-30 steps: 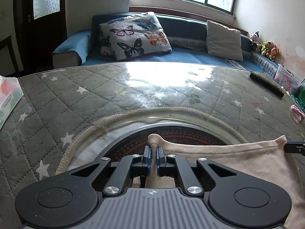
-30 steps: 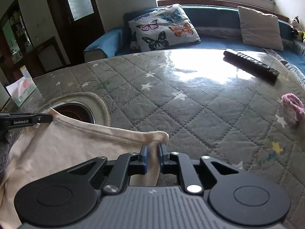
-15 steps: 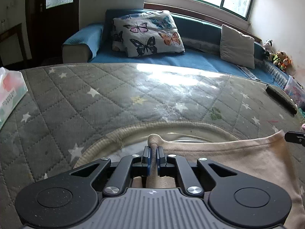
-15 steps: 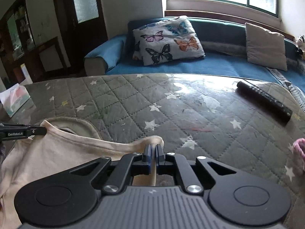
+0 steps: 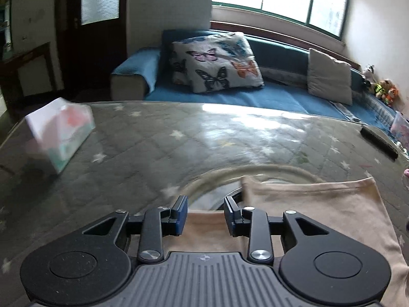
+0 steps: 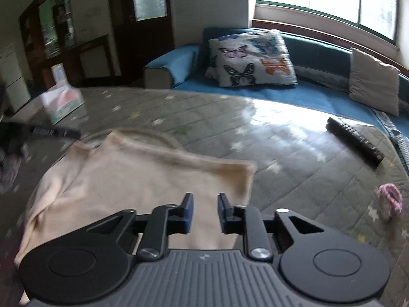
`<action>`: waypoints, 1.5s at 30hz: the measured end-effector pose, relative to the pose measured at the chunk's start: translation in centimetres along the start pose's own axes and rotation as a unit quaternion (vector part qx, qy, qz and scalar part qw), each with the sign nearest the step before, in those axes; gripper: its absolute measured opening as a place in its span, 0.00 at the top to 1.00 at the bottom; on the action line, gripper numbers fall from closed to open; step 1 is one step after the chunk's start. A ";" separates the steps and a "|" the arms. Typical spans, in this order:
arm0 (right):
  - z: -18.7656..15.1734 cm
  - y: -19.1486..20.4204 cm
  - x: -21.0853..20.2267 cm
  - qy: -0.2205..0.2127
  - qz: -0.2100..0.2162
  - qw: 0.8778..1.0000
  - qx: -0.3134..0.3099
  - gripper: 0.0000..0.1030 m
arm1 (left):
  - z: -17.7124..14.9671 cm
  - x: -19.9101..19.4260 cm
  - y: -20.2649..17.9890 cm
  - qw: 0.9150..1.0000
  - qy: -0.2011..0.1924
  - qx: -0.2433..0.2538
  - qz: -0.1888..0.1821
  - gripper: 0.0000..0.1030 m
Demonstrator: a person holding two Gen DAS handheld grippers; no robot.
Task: Fold clothes
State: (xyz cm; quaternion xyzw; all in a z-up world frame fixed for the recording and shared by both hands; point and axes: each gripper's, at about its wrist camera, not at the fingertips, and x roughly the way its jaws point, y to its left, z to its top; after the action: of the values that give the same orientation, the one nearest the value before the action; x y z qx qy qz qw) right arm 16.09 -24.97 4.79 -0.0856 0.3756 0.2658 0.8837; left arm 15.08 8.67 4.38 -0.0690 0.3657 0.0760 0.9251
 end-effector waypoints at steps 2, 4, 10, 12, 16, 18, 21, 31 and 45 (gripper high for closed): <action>-1.2 1.2 -0.4 0.008 0.013 1.000 -0.013 0.77 | -0.4 -0.2 0.2 1.000 0.003 0.000 -0.001 0.69; -2.7 2.6 -0.6 0.018 0.029 0.999 -0.023 0.71 | -0.7 -0.3 0.0 1.000 0.007 -0.001 -0.011 0.69; -5.9 6.0 -0.6 0.026 0.052 0.997 -0.051 0.68 | -1.4 1.4 -2.5 0.999 0.017 0.016 -0.031 0.71; -6.5 6.5 -0.4 0.028 0.056 0.997 -0.055 0.68 | -1.5 2.2 -3.1 0.999 0.019 0.019 -0.024 0.72; -7.3 6.7 0.1 0.029 0.063 0.996 -0.049 0.67 | -1.8 3.7 -3.5 0.999 0.027 0.020 -0.019 0.74; -7.5 6.7 0.0 0.025 0.064 0.996 -0.051 0.65 | -2.0 4.1 -3.5 0.999 0.031 0.021 -0.021 0.74; -7.6 6.7 0.0 0.023 0.066 0.996 -0.053 0.64 | -2.1 4.3 -3.5 0.999 0.031 0.023 -0.017 0.73; -7.9 6.6 -0.2 0.018 0.067 0.997 -0.046 0.63 | -2.3 4.3 -2.8 1.000 0.019 0.020 -0.002 0.93; -8.1 6.7 -0.2 0.015 0.061 0.997 -0.044 0.62 | -2.8 -3.2 3.3 0.996 -0.048 -0.077 -0.005 0.96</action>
State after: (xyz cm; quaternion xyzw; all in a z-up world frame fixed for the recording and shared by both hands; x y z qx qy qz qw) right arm 7.42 -22.22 -0.43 -0.1056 0.3809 0.3340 0.8557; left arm 10.25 11.08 4.32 -0.1385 0.3138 0.1025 0.9337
